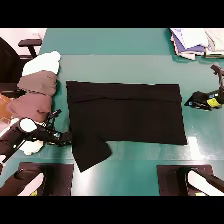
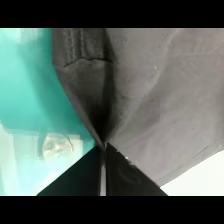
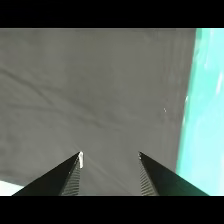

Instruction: Fold the shirts.

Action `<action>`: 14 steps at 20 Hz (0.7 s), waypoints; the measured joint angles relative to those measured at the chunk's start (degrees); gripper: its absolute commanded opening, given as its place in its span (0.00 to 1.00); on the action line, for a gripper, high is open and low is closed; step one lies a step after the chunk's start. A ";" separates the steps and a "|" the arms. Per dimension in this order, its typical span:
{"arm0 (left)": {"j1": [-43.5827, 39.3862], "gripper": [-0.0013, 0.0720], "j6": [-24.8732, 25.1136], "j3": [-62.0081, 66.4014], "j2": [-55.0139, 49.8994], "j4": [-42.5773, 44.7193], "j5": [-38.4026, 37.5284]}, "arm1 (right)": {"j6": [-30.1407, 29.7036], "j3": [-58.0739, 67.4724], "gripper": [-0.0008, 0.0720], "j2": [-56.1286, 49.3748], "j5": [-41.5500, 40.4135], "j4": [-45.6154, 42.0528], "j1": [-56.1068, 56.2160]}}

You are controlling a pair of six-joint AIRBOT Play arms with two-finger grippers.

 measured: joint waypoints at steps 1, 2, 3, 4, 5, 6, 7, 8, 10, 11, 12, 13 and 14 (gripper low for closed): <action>0.02 0.05 0.02 0.85 0.00 0.28 -0.81 | 0.00 -1.36 0.57 0.02 0.94 -0.11 -1.40; 0.02 0.05 0.04 1.79 0.00 0.59 -1.73 | 0.00 -3.17 0.57 0.13 1.81 -0.24 -3.17; 0.00 0.05 0.07 2.80 0.00 0.85 -2.29 | 0.00 -5.53 0.58 0.22 2.62 -0.46 -5.40; 0.00 0.05 0.07 3.82 0.00 1.03 -2.71 | 0.00 -8.04 0.58 0.28 3.15 -0.76 -7.69; 0.00 0.05 0.07 4.72 0.00 1.20 -2.93 | 0.00 -10.84 0.58 0.35 3.56 -1.36 -10.25; 0.00 0.05 0.07 5.62 0.00 1.27 -3.06 | 0.00 -13.49 0.58 0.37 3.56 -1.81 -12.52; 0.00 0.05 0.07 6.34 0.00 1.31 -3.06 | 0.00 -16.13 0.57 0.42 3.52 -2.14 -14.71; 0.00 0.05 0.07 6.91 0.00 1.38 -3.04 | 0.00 -18.45 0.57 0.44 3.30 -2.36 -16.37; 0.00 0.05 0.07 7.69 0.00 1.49 -2.64 | 0.00 -22.58 0.57 0.44 2.14 -2.54 -18.45; 0.00 0.05 0.07 7.93 0.00 1.51 -2.32 | 0.00 -24.41 0.57 0.46 1.33 -2.34 -18.82; 0.00 0.05 0.07 8.11 0.00 1.51 -2.16 | 0.00 -25.81 0.57 0.46 0.42 -1.99 -18.78; 0.00 0.05 0.07 8.20 0.00 1.51 -1.95 | 0.02 -27.02 0.57 0.46 -0.76 -1.46 -18.23; 0.00 0.05 0.07 8.31 0.02 1.62 -1.79 | 0.04 -27.85 0.49 0.48 -1.33 -0.59 -17.42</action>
